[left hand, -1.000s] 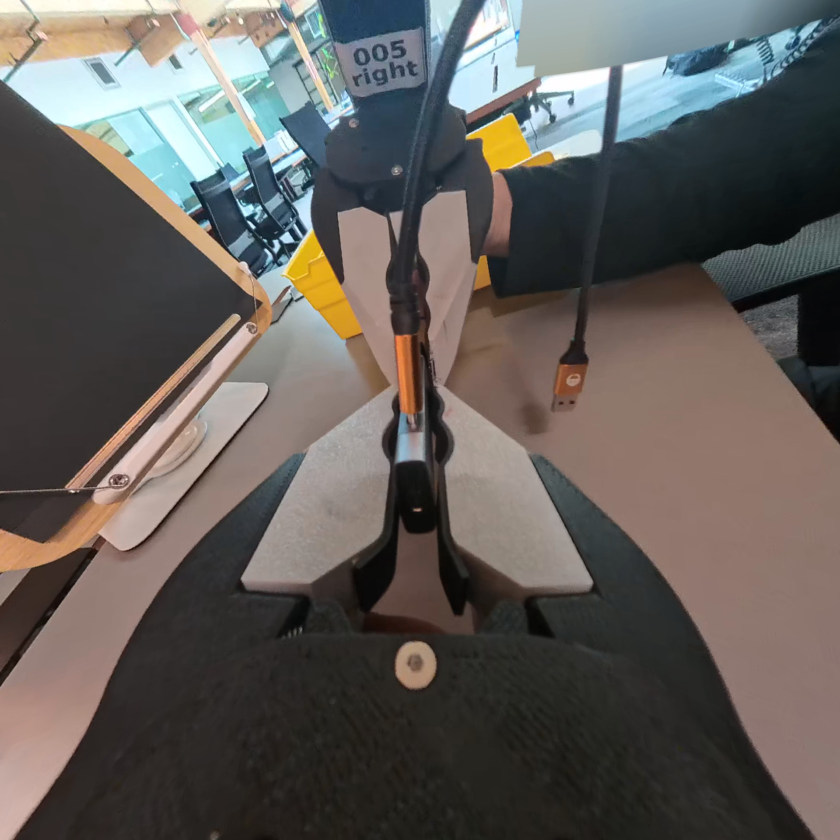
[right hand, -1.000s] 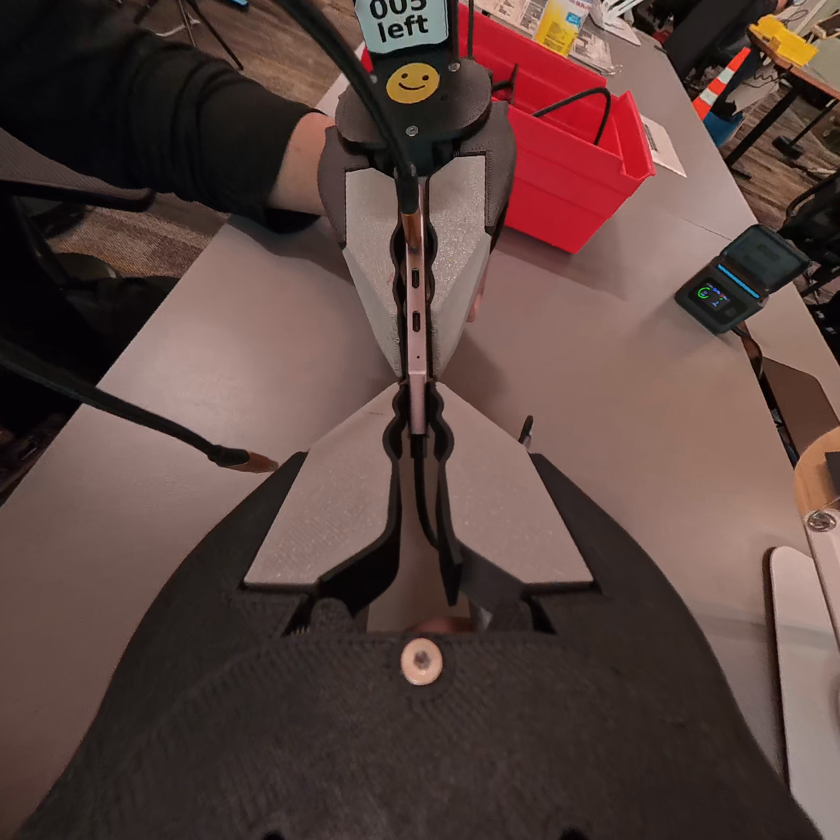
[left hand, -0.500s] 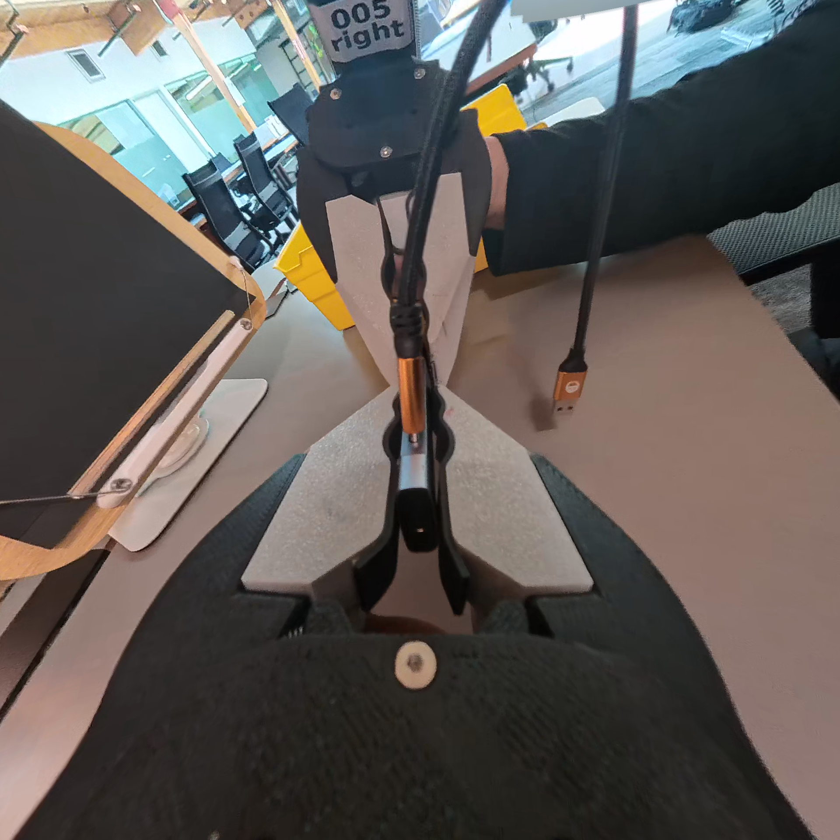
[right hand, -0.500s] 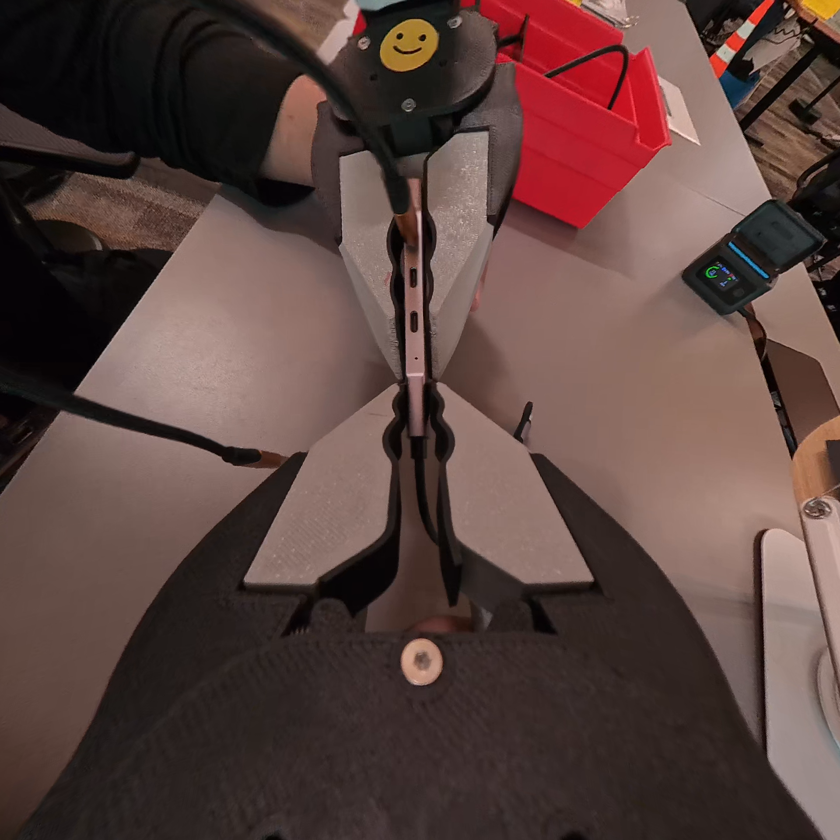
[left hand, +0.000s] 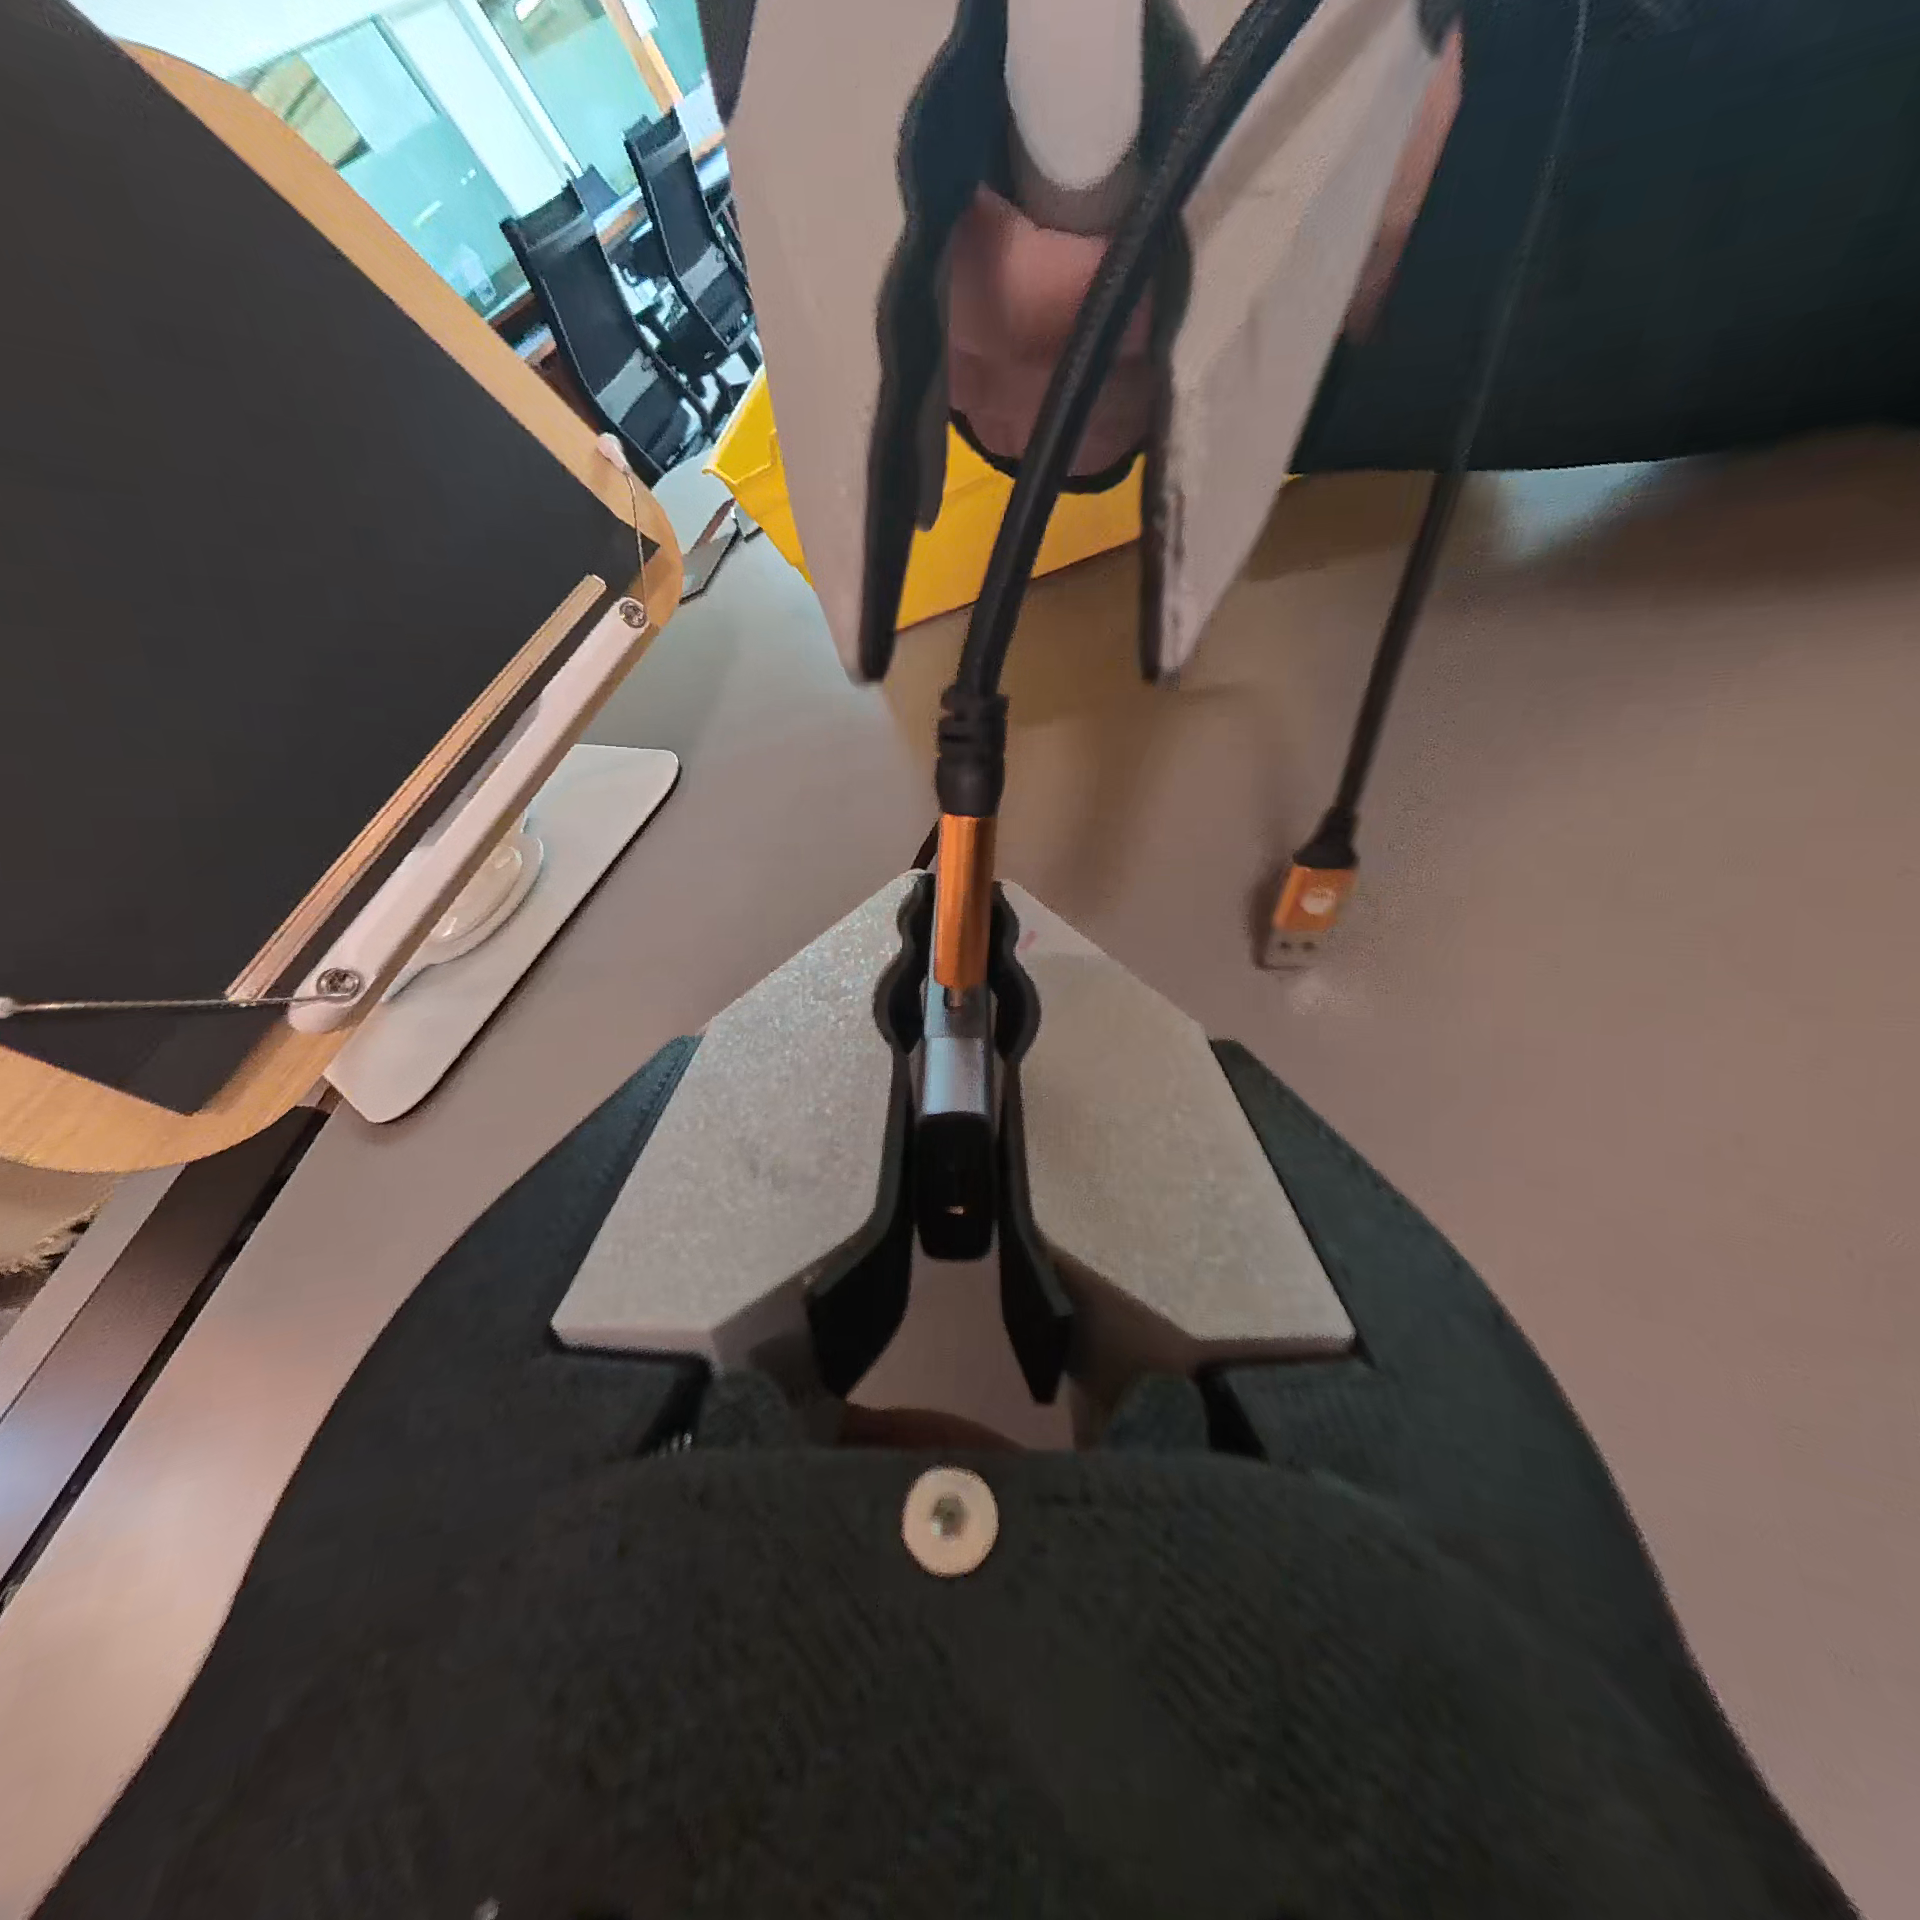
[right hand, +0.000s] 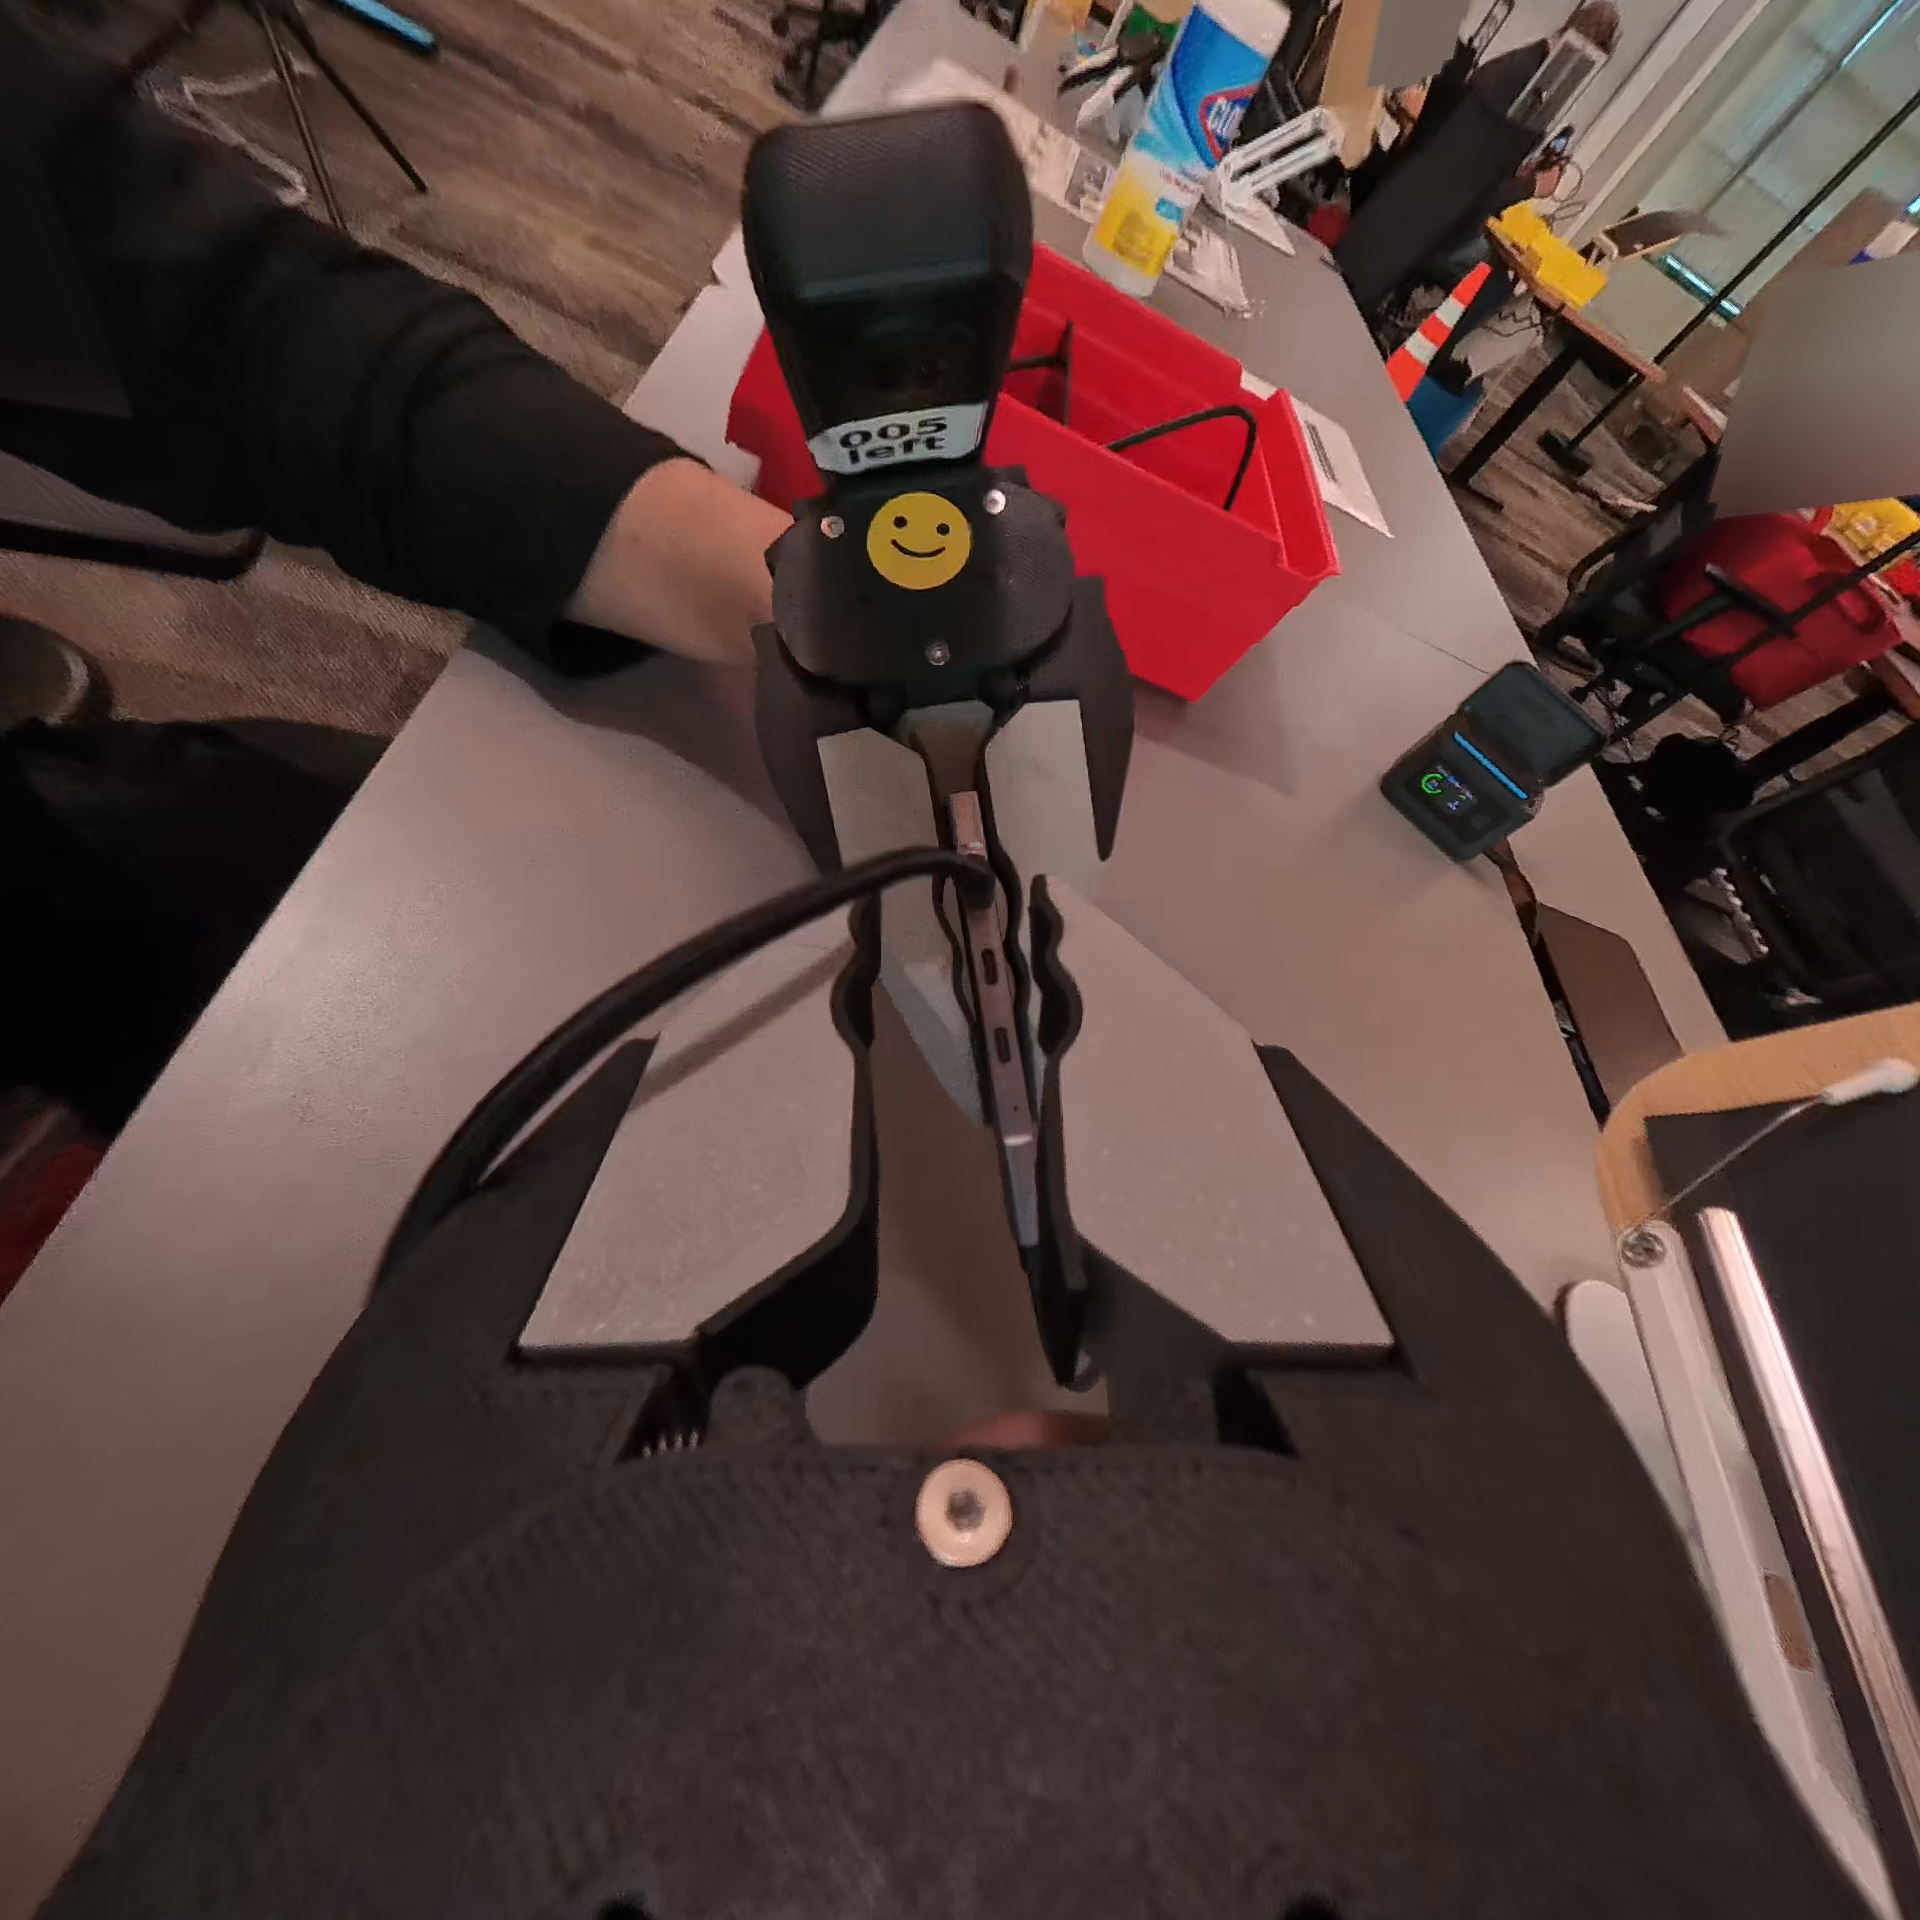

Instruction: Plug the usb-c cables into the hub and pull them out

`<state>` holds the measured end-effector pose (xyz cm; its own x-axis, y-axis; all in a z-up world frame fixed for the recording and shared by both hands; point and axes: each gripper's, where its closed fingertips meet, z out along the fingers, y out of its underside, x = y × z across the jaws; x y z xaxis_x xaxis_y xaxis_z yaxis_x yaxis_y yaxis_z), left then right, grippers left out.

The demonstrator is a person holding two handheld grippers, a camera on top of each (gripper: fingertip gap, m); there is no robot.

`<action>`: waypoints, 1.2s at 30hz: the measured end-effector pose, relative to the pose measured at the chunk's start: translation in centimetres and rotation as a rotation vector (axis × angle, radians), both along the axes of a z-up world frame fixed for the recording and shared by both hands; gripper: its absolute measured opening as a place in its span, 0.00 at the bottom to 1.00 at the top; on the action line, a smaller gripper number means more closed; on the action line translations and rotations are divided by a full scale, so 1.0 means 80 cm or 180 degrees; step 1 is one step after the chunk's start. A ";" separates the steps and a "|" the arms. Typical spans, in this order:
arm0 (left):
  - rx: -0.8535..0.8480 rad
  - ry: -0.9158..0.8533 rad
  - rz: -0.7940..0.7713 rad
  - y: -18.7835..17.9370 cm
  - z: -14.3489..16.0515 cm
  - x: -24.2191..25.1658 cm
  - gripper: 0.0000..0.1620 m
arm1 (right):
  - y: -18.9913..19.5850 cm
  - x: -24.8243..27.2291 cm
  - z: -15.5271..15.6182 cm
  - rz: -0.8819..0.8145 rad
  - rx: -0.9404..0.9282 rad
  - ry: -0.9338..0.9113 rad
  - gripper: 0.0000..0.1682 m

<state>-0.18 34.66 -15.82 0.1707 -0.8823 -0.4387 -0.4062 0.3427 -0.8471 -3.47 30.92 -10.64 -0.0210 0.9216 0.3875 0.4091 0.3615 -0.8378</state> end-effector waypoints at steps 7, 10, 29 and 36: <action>0.0029 0.0183 0.0103 0.005 -0.010 0.001 0.05 | 0.010 -0.013 -0.013 -0.0163 0.0261 -0.0111 0.02; 0.0022 0.0248 0.0243 0.010 -0.011 0.002 0.04 | 0.012 -0.012 -0.016 -0.0197 0.0373 -0.0192 0.02; 0.0116 0.0522 0.0397 0.007 -0.023 0.011 0.04 | 0.007 0.000 -0.029 -0.0073 0.0431 -0.0431 0.01; 0.0085 0.0484 0.0282 0.003 -0.023 0.012 0.04 | 0.003 -0.005 -0.025 0.0012 0.0131 -0.0233 0.02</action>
